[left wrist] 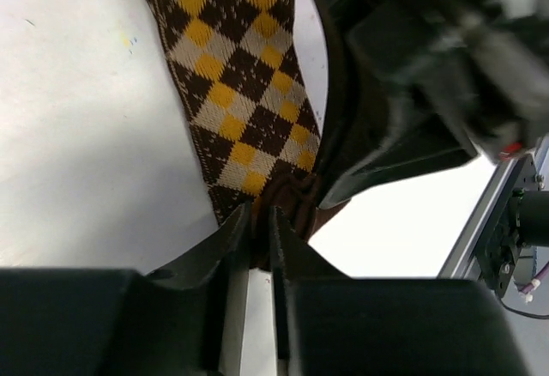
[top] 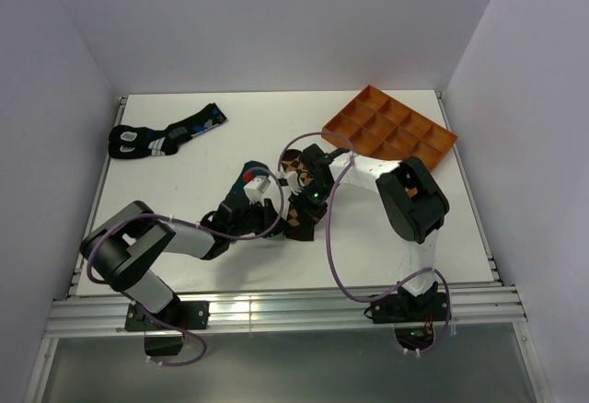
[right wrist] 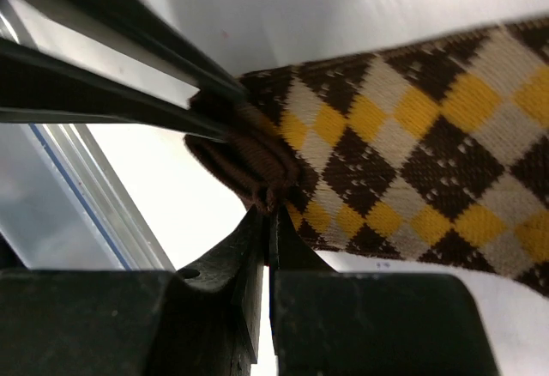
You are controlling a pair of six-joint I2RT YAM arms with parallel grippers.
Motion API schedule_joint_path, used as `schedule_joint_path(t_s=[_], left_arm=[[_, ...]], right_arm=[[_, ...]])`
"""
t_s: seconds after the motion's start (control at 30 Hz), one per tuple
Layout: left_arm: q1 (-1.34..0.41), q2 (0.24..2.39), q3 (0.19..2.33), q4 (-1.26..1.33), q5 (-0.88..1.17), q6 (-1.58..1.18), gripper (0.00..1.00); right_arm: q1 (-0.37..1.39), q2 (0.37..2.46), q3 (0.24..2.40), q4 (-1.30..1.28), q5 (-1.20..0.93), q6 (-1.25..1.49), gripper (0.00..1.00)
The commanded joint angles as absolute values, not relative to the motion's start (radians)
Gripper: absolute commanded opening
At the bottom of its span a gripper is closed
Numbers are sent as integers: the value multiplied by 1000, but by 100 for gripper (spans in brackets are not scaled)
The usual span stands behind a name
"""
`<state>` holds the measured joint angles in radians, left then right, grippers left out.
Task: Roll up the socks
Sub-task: Roll the sock at the center of the board.
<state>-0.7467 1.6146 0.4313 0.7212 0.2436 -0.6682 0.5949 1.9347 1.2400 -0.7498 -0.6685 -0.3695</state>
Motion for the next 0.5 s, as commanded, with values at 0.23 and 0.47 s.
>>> schedule_joint_path(t_s=[0.23, 0.47], left_arm=[[-761, 1508, 381, 799, 158, -612, 27], [-799, 1542, 342, 920, 175, -542, 41]], right_arm=[[555, 1970, 1244, -787, -564, -242, 0], [535, 2025, 1295, -822, -561, -218, 0]])
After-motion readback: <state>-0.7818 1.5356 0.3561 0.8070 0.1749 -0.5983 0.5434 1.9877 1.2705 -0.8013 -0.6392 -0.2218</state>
